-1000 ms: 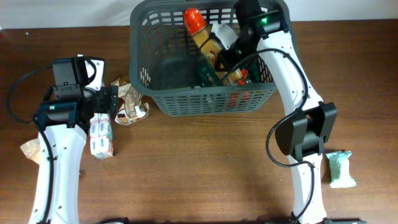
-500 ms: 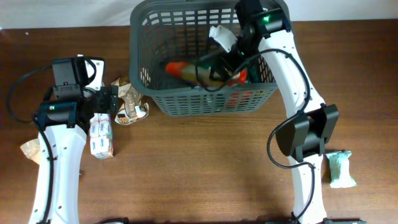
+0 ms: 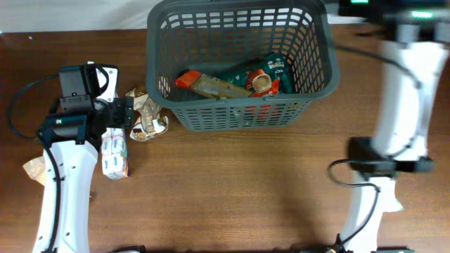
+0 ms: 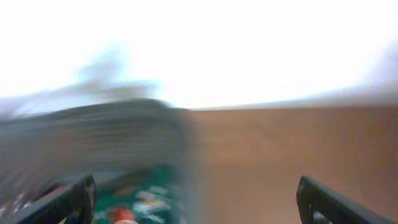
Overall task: Pack container
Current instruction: 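Carry the tube snack over the basket and release it inside, then lower the right gripper onto the mint-green snack and grasp it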
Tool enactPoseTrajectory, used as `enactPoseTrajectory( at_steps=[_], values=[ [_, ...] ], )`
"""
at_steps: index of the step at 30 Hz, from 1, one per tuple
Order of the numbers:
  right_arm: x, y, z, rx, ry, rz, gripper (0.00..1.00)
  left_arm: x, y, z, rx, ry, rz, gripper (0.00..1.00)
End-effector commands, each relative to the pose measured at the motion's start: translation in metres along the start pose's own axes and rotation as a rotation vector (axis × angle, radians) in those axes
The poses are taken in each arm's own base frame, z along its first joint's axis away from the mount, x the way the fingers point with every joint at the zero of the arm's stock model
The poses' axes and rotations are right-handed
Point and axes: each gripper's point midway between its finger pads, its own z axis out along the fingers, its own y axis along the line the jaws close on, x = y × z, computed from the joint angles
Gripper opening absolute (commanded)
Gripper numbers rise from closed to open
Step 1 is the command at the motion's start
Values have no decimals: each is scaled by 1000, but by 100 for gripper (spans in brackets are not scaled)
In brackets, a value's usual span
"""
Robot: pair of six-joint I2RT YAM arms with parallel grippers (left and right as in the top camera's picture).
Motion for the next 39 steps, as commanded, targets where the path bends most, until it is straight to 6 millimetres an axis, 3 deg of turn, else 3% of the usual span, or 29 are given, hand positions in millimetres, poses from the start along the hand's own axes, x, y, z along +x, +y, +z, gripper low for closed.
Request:
enactPoseTrajectory(
  at_steps=[1,2,4,9,13,17,21,25,30,35,37,39],
  values=[
    [26,-106,-18,273,65,456,99,2,-1,2,13,6,10,84],
    [40,-132,-24,340,103,546,99,2,-1,2,13,6,10,84],
    [50,-160,-24,346,143,598,99,1,-1,2,13,5,10,85],
    [65,-196,-24,364,189,691,99,2,-1,2,13,6,10,85],
    [85,-221,-20,455,280,557,99,2,-1,2,13,8,10,84],
    [111,-220,-15,442,410,474,99,4,-2,2,15,16,12,85],
    [140,-223,-36,502,523,410,99,5,-2,2,14,18,19,85],
    [166,-209,-77,531,582,392,99,5,-1,2,12,18,19,84],
    [205,-175,-144,519,587,359,99,4,-1,2,11,17,20,85],
    [259,-144,-199,499,563,306,99,5,-1,2,11,18,20,85],
    [278,-137,-209,494,557,290,99,4,-1,2,12,17,19,85],
    [296,-132,-207,460,548,251,99,4,-2,2,15,16,18,85]
  ],
)
